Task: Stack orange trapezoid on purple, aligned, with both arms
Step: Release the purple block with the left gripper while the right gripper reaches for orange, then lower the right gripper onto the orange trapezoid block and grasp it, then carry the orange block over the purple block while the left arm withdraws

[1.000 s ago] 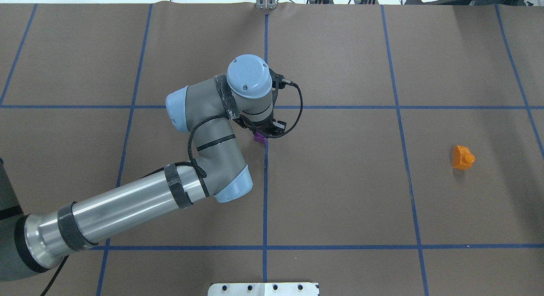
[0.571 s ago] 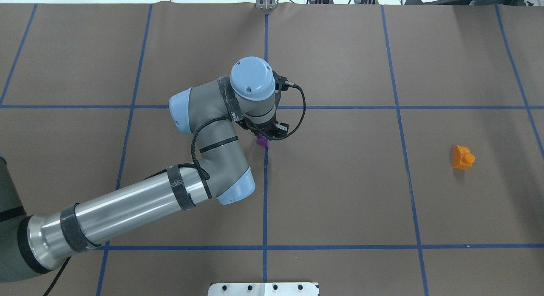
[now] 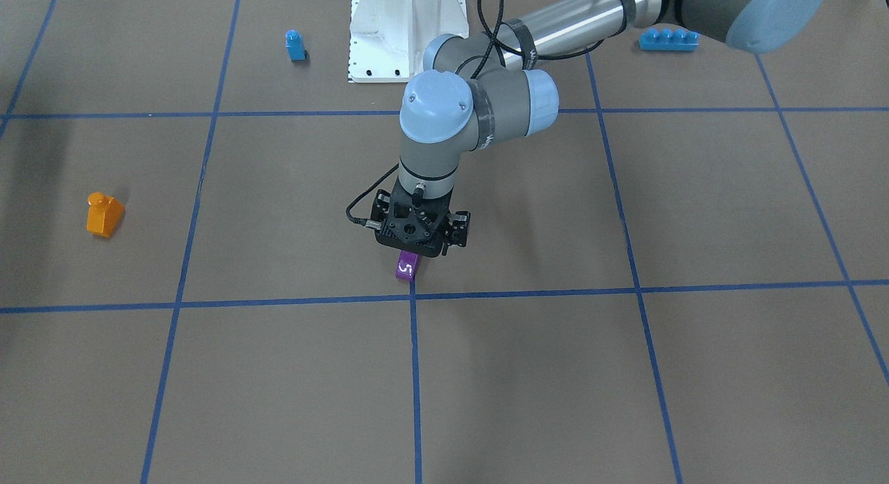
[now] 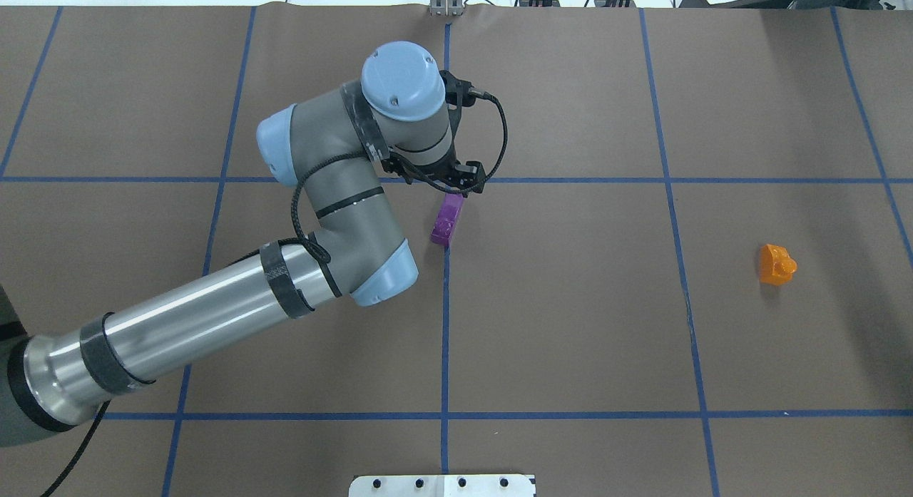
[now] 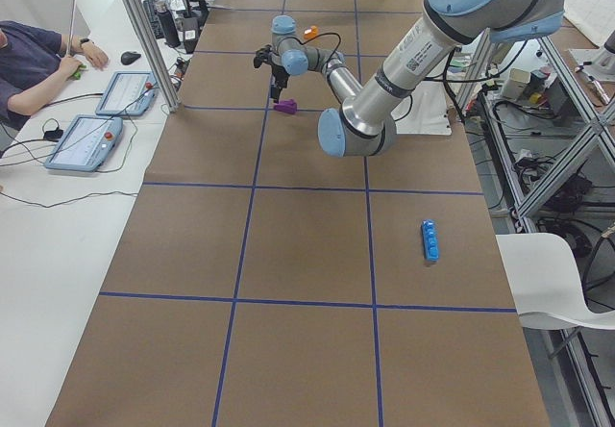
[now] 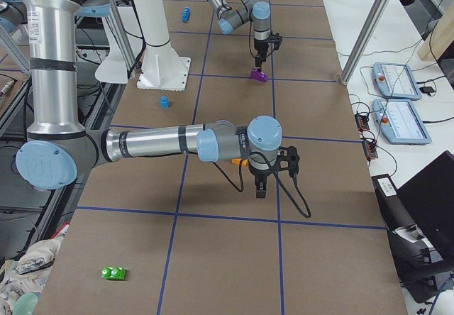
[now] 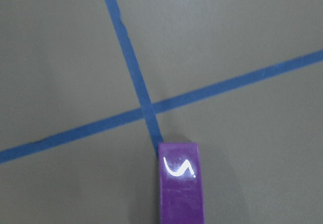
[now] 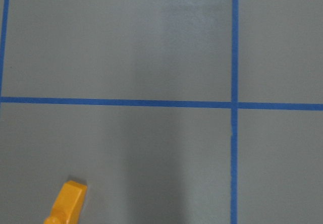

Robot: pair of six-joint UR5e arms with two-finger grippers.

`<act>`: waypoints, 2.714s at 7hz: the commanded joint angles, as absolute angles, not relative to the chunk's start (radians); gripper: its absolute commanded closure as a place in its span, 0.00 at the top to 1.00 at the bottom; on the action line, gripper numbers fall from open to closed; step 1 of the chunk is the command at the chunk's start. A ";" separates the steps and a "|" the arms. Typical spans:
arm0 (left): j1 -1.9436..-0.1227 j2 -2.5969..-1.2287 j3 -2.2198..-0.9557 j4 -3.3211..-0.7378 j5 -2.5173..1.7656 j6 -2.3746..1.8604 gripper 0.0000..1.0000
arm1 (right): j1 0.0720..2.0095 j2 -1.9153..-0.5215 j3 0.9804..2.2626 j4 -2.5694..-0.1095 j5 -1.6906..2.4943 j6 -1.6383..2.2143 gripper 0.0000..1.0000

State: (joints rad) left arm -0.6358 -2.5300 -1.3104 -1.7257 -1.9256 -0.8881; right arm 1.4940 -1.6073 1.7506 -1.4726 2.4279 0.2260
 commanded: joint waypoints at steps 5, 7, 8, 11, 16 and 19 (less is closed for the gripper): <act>-0.816 -2.414 -1.730 -1.252 -1.990 -0.711 1.00 | 1.042 -1.690 1.779 -0.987 2.222 1.013 1.00; -0.825 -2.347 -1.776 -1.255 -1.988 -0.674 1.00 | 0.944 -1.687 1.770 -0.986 2.169 1.043 1.00; -0.827 -2.345 -1.776 -1.255 -1.987 -0.672 1.00 | 0.908 -1.686 1.763 -0.986 2.154 1.045 1.00; -0.825 -2.345 -1.776 -1.255 -1.991 -0.673 1.00 | 0.861 -1.648 1.685 -0.986 2.134 1.069 0.99; -0.819 -2.312 -1.775 -1.273 -1.993 -0.673 1.00 | 0.868 -1.652 1.689 -1.000 2.144 1.065 0.15; -0.821 -2.274 -1.788 -1.278 -1.993 -0.666 1.00 | 0.929 -1.643 1.831 -1.165 2.183 1.066 0.00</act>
